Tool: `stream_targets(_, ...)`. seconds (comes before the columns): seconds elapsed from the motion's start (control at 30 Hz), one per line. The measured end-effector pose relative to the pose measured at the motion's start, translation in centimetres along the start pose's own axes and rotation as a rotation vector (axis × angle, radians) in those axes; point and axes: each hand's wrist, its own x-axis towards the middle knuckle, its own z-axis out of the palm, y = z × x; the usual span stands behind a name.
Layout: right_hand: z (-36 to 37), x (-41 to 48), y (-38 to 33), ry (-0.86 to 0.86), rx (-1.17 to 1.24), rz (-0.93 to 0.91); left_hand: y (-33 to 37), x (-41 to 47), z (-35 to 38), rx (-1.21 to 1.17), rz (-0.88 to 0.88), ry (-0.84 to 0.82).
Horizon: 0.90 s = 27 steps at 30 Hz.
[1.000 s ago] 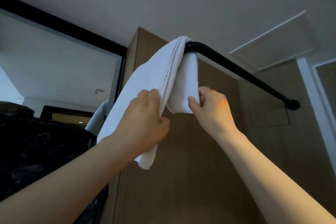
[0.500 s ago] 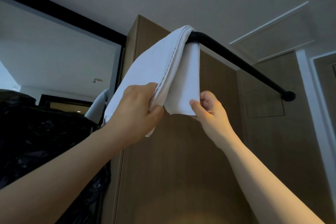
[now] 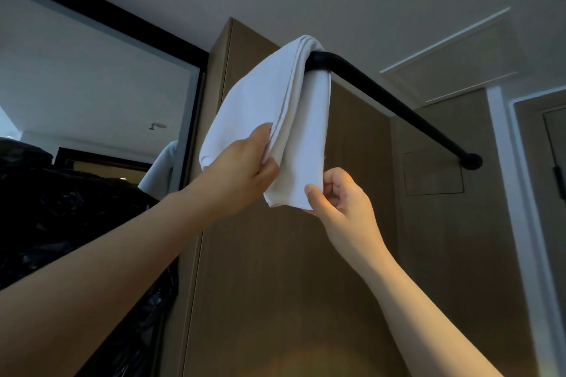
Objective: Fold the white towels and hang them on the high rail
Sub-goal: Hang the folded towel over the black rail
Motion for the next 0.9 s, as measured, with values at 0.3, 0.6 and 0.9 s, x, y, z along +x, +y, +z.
stream_targets(0.3,-0.4,0.0,-0.3,0.035,0.063,0.029,0.1,-1.0,1.5,-0.043,0.063,0.016)
stream_targets(0.6,-0.7,0.3,-0.9,-0.06,0.185,0.096,-0.7,-1.4,1.0,-0.546,-0.161,0.051)
stream_targets(0.9,-1.2,0.5,-1.6,-0.072,0.179,0.121,0.8,-0.9,1.1,-0.263,-0.16,0.153)
